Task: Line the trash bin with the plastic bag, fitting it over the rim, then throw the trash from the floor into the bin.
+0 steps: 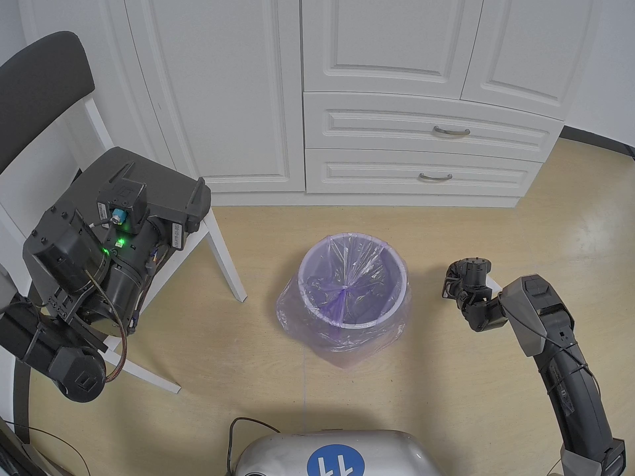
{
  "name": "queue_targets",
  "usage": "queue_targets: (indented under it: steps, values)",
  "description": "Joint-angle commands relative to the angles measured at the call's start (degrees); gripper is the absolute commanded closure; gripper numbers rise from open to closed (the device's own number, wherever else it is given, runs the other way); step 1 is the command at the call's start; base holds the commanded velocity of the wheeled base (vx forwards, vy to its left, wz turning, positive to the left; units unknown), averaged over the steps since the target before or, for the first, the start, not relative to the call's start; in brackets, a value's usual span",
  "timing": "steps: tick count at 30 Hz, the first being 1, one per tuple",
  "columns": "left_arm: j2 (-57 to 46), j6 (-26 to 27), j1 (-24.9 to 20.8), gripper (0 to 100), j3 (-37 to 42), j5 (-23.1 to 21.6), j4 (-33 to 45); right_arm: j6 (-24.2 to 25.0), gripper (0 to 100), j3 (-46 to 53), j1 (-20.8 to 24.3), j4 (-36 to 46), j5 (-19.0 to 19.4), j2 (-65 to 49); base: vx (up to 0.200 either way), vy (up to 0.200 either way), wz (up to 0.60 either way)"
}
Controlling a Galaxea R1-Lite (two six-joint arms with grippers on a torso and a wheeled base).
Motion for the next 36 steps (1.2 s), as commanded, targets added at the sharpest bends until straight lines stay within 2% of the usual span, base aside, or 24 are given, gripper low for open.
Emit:
queue_targets:
  steps: [1, 4, 8, 11, 14, 15, 18, 22, 27, 32, 36]
  values:
    - [-1.7, 0.4, 0.8, 0, 0.3, 0.0, -0.1, -0.9, 100, 0.0, 0.1, -1.1, -1.4, 0.1, 0.0, 0.0, 0.0]
    - [-2.2, 1.0, 0.8, 0, 0.4, 0.0, -0.1, -1.7, 100, 0.2, 0.1, -2.7, -1.9, 0.1, 0.0, 0.0, 0.0]
    - [-3.0, 1.9, 0.7, 0, 0.5, 0.0, -0.1, -6.1, 100, 0.4, -0.1, -9.1, -2.7, 0.2, 0.0, 0.0, 0.0]
    - [-4.5, 2.8, 0.7, 0, 0.7, 0.0, -0.1, -16.9, 100, 0.0, -0.2, -24.8, -4.9, 0.5, 0.0, 0.0, 0.0]
    - [-7.2, 3.9, 0.6, 0, 2.0, 0.0, -0.1, -31.4, 100, 0.0, -0.3, -39.8, -3.2, -0.2, 0.0, 0.0, 0.0]
    - [-8.2, 4.2, 0.5, 0, 2.5, 0.0, -0.1, -34.4, 100, 0.0, -0.3, -43.1, -1.9, -0.6, 0.0, 0.0, 0.0]
    - [-11.3, 4.4, 0.2, 0, 3.3, -0.1, -0.1, -39.2, 100, 0.0, 0.5, -49.8, 0.6, -2.3, 0.0, 0.0, 0.0]
    - [-14.7, 4.5, 0.1, 0, 4.1, -0.2, 0.0, -40.2, 100, 0.0, 2.2, -53.0, 0.8, -4.5, 0.0, 0.0, 0.0]
    - [-16.9, 5.5, 0.2, 0, 4.6, -0.3, 0.0, -40.2, 100, 0.0, 2.7, -53.0, 0.7, -7.1, 0.0, 0.0, 0.0]
    - [-17.6, 5.7, 0.1, 0, 4.9, -0.3, 0.0, -39.8, 100, 0.4, 4.6, -53.0, -0.2, -14.6, 0.0, 0.0, 0.0]
    - [-17.6, 5.7, 0.1, 0, 4.8, -0.3, 0.0, -38.6, 100, 0.5, 5.6, -53.0, -2.9, -19.4, 0.0, 0.0, 0.0]
